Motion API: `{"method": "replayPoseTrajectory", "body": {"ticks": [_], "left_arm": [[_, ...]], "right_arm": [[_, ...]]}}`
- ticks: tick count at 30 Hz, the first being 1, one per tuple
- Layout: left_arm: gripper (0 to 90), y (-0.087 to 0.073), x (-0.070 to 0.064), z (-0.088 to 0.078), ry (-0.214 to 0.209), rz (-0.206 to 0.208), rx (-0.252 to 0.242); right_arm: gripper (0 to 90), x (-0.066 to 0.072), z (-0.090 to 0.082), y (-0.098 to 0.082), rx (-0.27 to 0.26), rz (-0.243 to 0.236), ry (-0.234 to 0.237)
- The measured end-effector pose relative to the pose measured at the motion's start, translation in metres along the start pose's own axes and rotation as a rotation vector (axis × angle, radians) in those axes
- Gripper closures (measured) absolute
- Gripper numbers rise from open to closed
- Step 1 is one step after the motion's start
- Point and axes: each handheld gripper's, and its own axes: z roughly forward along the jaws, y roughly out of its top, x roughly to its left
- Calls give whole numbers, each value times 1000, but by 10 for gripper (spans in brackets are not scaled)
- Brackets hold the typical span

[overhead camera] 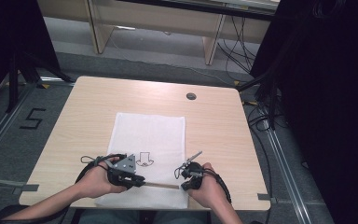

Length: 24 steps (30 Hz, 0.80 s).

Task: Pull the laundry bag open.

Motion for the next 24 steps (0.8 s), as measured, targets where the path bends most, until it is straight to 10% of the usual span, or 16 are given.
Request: {"method": "replayPoseTrajectory", "body": {"ticks": [24], "left_arm": [[819,-16,11,-22,24,-48,5]], "right_arm": [[900,-2,0,-1,-19,-11,12]]}}
